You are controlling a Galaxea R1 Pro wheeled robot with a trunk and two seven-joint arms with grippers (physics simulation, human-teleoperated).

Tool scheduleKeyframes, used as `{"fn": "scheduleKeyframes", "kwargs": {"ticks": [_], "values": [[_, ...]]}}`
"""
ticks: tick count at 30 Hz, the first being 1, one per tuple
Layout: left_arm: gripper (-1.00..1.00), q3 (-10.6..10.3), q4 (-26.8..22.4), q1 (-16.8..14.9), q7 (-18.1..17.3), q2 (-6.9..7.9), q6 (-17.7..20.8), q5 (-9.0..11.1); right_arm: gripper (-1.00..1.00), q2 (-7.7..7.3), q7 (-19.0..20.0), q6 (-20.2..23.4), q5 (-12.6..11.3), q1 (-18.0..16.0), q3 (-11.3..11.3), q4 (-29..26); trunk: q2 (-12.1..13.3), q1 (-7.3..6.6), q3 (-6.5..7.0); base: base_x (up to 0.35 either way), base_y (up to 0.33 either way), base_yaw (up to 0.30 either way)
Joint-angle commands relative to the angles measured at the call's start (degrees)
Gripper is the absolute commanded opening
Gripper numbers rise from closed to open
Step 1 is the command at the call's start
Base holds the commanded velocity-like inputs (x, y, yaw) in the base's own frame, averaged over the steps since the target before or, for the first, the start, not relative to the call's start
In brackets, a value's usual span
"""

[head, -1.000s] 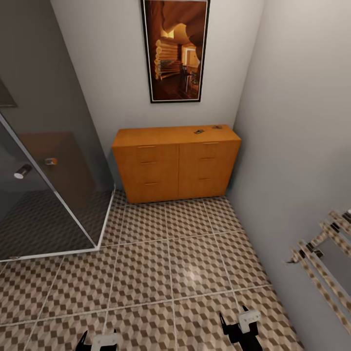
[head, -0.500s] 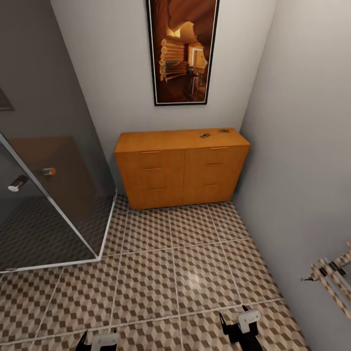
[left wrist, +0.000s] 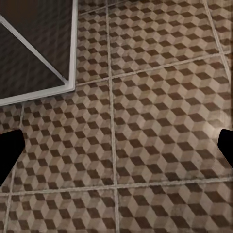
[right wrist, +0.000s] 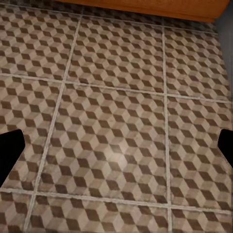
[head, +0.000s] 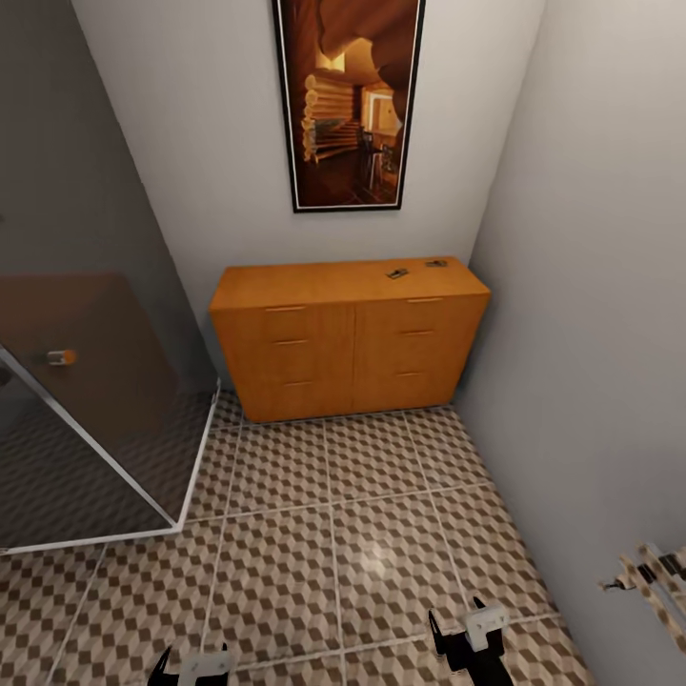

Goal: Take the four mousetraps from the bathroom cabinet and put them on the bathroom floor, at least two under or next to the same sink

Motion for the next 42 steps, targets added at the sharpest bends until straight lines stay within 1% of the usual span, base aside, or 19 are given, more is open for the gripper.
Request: {"fn": "scheduleKeyframes", "kwargs": {"ticks": [1,8,23,42], "values": [[1.0,-0.5,-0.17,-0.04,0.54,0.05,-0.04,0.16,1.0,0.0,-0.36,-0.01,-0.15,-0.03,0.51,0.02,-0.09,0.05,-0.09,0.249,-0.168,0.0],[1.0,-0.5,-0.17,-0.03,0.54,0.05,-0.03,0.16,1.0,0.0,-0.34,0.94,-0.15,-0.03,0.51,0.02,-0.09,0.05,-0.09,0.249,-0.18,0.0],[1.0,-0.49,-0.17,-0.01,0.54,0.05,-0.04,0.16,1.0,0.0,-0.35,1.18,-0.15,-0.03,0.51,0.02,-0.09,0.05,-0.09,0.253,-0.157,0.0],[1.0,-0.48,-0.17,-0.01,0.54,0.05,-0.03,0.16,1.0,0.0,-0.27,1.16,-0.15,-0.03,0.51,0.02,-0.09,0.05,-0.09,0.308,-0.014,0.0]]}}
